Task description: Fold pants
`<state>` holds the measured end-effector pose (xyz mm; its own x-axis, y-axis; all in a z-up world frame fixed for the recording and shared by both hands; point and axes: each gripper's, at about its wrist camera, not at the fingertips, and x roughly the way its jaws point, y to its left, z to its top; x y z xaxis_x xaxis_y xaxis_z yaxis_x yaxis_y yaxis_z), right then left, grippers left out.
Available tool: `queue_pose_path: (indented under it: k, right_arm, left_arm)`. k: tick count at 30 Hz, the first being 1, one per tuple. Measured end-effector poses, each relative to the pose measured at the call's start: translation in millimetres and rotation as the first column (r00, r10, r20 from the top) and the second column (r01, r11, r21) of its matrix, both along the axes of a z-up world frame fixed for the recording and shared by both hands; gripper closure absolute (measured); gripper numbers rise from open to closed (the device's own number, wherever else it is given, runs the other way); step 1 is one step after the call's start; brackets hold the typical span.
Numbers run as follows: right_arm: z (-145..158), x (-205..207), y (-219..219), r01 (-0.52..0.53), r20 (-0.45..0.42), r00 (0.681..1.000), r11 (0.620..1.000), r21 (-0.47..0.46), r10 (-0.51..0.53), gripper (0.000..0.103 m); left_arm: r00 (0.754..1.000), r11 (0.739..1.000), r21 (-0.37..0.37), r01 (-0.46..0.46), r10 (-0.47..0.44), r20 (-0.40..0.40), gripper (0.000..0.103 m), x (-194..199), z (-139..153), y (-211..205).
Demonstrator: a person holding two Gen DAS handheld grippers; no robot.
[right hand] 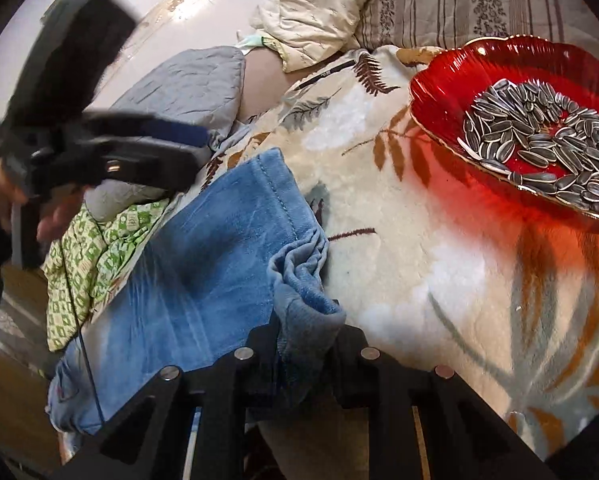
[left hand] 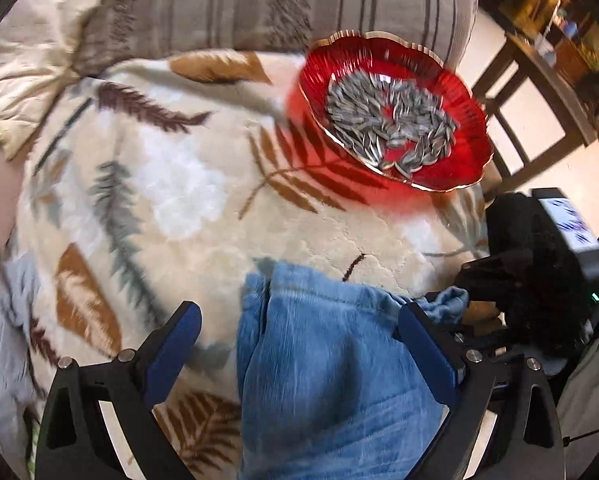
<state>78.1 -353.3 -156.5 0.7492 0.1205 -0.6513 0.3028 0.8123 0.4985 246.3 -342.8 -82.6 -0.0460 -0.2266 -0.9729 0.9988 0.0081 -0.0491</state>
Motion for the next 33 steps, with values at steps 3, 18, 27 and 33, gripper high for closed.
queue_pose_path:
  k: [3,18,27,33]
  right_arm:
    - [-1.5,-3.1,1.4,-0.005,0.006,1.000,1.000,-0.009,0.005,0.084]
    - [-9.5,-8.0,-6.1,0.000,0.010,1.000,0.999,0.045,0.000,0.084]
    - [-3.9,-7.7,-1.3,0.006,0.011,1.000,1.000,0.012,-0.006,0.084]
    - [30.3,-20.8,22.4,0.006,0.073,0.997,0.983,-0.184,0.008,0.084]
  left_arm:
    - [0.999,0.999,0.053,0.007,-0.005,-0.037,0.004,4.7,-16.4,-11.9]
    - [0.970,0.975,0.183,-0.125,0.159,-0.183,0.069,39.3,-55.8,-12.6]
    - [0.970,0.981,0.080,-0.175,0.185,-0.158,0.086,36.7,-32.6,9.2]
    - [0.957,0.965,-0.067,-0.253,0.240,-0.161,0.087,20.2,15.0,47.2]
